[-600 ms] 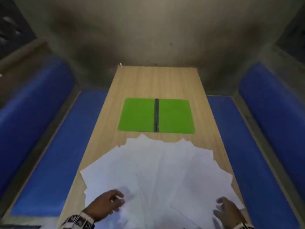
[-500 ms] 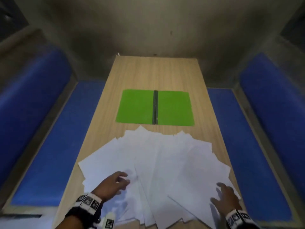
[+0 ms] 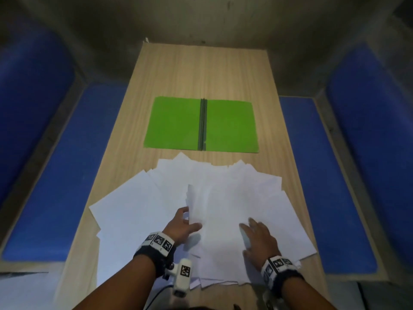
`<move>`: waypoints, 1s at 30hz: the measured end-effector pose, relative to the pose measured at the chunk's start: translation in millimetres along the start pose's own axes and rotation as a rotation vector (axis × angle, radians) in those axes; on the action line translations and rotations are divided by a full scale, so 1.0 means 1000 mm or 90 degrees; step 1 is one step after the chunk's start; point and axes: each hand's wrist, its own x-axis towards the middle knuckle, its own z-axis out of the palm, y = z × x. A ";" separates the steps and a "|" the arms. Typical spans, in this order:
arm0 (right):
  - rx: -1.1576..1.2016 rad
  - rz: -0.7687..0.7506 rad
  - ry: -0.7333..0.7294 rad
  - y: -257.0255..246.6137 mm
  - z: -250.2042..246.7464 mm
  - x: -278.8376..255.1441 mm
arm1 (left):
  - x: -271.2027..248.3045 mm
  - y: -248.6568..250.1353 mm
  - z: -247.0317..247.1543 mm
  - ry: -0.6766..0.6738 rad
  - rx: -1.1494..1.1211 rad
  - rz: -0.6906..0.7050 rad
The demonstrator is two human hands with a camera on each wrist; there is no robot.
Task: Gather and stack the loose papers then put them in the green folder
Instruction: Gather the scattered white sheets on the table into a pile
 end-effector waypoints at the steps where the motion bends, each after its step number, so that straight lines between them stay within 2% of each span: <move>1: 0.003 -0.032 0.000 -0.006 0.002 0.002 | 0.002 -0.001 0.003 0.001 0.019 0.014; 3: 0.079 -0.040 0.036 -0.012 0.002 0.004 | 0.003 -0.002 0.008 0.010 0.052 0.033; 4: 0.134 -0.002 0.087 -0.011 0.001 0.004 | 0.005 -0.003 0.010 0.018 0.058 0.035; 6: 0.230 0.167 0.176 -0.006 -0.008 0.007 | 0.005 -0.003 0.013 0.039 0.056 0.019; 8: 0.286 0.315 0.150 -0.001 -0.016 0.012 | 0.006 -0.006 0.015 0.054 0.050 -0.011; 9: 0.295 0.324 0.109 -0.001 -0.016 0.013 | 0.005 -0.006 0.017 0.043 0.044 -0.019; 11: 0.307 0.244 0.050 -0.009 -0.011 0.017 | 0.003 -0.007 0.021 -0.003 0.040 -0.006; 14: 0.380 0.174 0.042 -0.024 -0.007 0.019 | -0.006 -0.003 0.027 -0.018 0.089 0.036; 18: 0.433 0.238 0.063 -0.019 -0.012 0.021 | -0.019 0.003 0.009 0.054 0.135 0.068; 21: 0.452 0.256 0.059 -0.004 -0.008 0.020 | -0.033 -0.001 -0.032 0.131 0.108 0.066; 24: 0.457 0.267 0.054 0.008 -0.009 0.014 | -0.048 -0.022 -0.086 0.231 0.117 0.012; 27: 0.448 0.272 0.066 0.013 -0.010 0.007 | -0.062 -0.055 -0.137 0.316 0.160 -0.105; 30: 0.413 0.254 0.059 0.013 -0.003 0.005 | -0.074 -0.078 -0.154 0.327 0.199 -0.184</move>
